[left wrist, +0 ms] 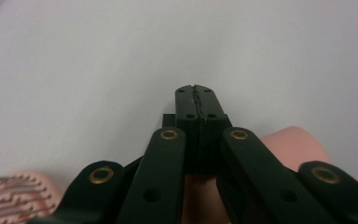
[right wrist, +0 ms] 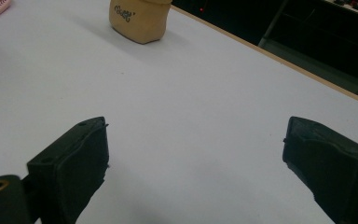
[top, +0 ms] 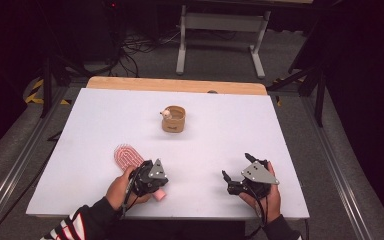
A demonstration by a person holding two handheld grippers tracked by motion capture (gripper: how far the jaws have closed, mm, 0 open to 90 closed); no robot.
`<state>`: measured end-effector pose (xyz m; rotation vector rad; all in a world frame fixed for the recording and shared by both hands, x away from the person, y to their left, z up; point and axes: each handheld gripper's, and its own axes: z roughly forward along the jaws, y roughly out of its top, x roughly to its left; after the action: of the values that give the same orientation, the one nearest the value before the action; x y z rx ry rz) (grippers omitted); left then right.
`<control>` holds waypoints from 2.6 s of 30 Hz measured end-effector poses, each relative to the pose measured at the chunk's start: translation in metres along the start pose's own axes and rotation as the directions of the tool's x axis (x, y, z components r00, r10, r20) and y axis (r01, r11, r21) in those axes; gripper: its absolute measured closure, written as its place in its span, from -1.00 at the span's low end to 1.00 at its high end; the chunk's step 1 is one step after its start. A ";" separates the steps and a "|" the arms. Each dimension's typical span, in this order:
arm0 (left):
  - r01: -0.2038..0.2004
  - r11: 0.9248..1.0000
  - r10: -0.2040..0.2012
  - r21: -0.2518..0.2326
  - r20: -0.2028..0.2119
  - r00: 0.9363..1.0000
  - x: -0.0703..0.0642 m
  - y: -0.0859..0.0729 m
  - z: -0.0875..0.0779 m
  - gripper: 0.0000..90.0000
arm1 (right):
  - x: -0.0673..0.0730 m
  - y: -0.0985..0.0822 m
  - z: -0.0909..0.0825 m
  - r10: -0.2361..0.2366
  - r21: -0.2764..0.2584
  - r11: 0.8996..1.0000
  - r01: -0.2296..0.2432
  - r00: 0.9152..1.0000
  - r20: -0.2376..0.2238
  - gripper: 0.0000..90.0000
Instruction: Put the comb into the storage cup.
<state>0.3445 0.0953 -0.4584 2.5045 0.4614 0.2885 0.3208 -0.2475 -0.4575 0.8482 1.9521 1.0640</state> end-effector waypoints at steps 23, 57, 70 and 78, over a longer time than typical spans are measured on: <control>0.012 0.996 -0.013 0.088 0.013 1.000 0.042 -0.064 -0.045 1.00 | 0.002 -0.003 0.007 -0.016 0.048 0.999 0.016 1.000 -0.011 -0.83; 0.113 0.982 -0.112 0.151 -0.016 0.994 0.062 -0.121 -0.085 0.94 | 0.000 -0.004 0.007 -0.014 0.053 0.999 0.014 1.000 0.012 -0.81; 0.286 0.957 -0.288 -0.040 -0.091 0.953 0.050 -0.151 -0.119 0.33 | 0.002 -0.003 0.006 -0.018 0.049 0.999 0.017 1.000 0.008 -0.81; 0.385 0.918 -0.363 0.092 -0.196 0.911 0.062 -0.142 -0.090 -0.52 | 0.002 -0.003 0.008 -0.019 0.058 0.998 0.019 1.000 0.007 -0.81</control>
<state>0.3369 0.2748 -0.4598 2.4557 1.0488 0.3361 0.3255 -0.2445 -0.4639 0.8617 1.9895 0.9964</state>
